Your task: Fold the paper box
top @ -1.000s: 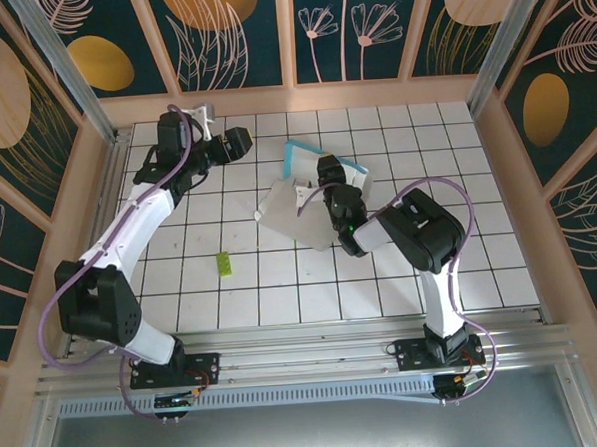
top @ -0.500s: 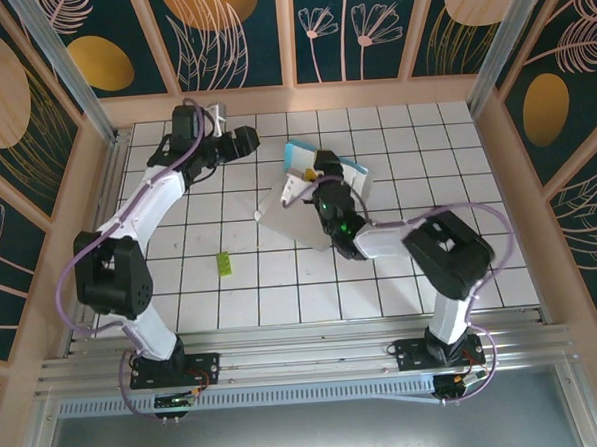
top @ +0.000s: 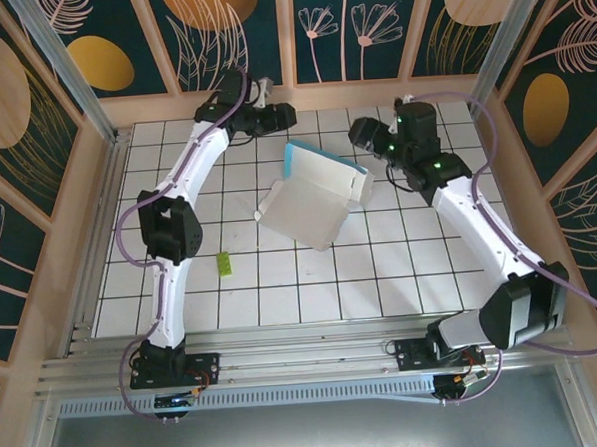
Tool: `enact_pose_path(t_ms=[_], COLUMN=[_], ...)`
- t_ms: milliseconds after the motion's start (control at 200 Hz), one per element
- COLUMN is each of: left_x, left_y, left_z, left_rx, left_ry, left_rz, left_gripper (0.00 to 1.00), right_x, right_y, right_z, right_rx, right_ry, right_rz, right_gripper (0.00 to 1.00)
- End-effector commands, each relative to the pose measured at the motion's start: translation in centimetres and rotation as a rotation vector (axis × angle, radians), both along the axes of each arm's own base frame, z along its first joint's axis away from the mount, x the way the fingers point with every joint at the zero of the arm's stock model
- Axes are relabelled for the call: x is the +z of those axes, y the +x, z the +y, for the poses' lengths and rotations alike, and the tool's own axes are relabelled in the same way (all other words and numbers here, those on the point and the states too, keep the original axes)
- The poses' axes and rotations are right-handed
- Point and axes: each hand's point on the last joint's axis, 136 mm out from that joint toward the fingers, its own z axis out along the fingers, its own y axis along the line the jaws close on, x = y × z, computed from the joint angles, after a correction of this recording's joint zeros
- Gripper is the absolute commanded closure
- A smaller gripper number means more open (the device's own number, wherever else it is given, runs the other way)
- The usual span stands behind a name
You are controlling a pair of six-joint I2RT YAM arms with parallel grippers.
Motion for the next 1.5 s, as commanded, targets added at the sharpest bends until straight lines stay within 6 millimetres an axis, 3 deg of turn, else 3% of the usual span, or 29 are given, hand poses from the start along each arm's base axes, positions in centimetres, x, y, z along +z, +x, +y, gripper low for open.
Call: enact_pose_path(t_ms=[0, 240, 486, 691, 831, 1066, 1497], left_x=[-2.4, -4.3, -6.6, -5.8, -6.3, -6.6, -5.7], left_y=[-0.8, -2.1, -1.9, -1.2, -0.8, -0.8, -1.9], left_z=[0.4, 0.6, 0.8, -0.2, -0.2, -0.2, -0.4], left_rx=[0.018, -0.006, 0.004, -0.008, 0.01, 0.008, -0.031], left_ry=[0.002, 0.036, 0.058, -0.007, -0.019, -0.027, -0.056], left_rz=[0.12, 0.188, 0.224, 0.205, 0.216, 0.227, 0.226], left_gripper=[0.33, 0.33, 0.36, 0.43, 0.48, 0.59, 0.6], right_x=[-4.4, -8.0, -8.9, -8.0, -7.0, -8.6, -10.7], right_y=[-1.5, 0.5, 2.7, 2.6, 2.9, 4.2, 4.7], right_z=[0.4, 1.1, 0.7, -0.1, -0.1, 1.1, 1.9], right_rx=[-0.033, -0.062, -0.115, -0.141, -0.138, -0.105, -0.1], right_ry=[0.202, 0.246, 0.222, 0.185, 0.181, 0.216, 0.187], right_rz=[0.261, 0.391, 0.403, 0.393, 0.368, 0.397, 0.404], right_gripper=[0.26, 0.34, 0.44, 0.44, 0.44, 0.45, 0.51])
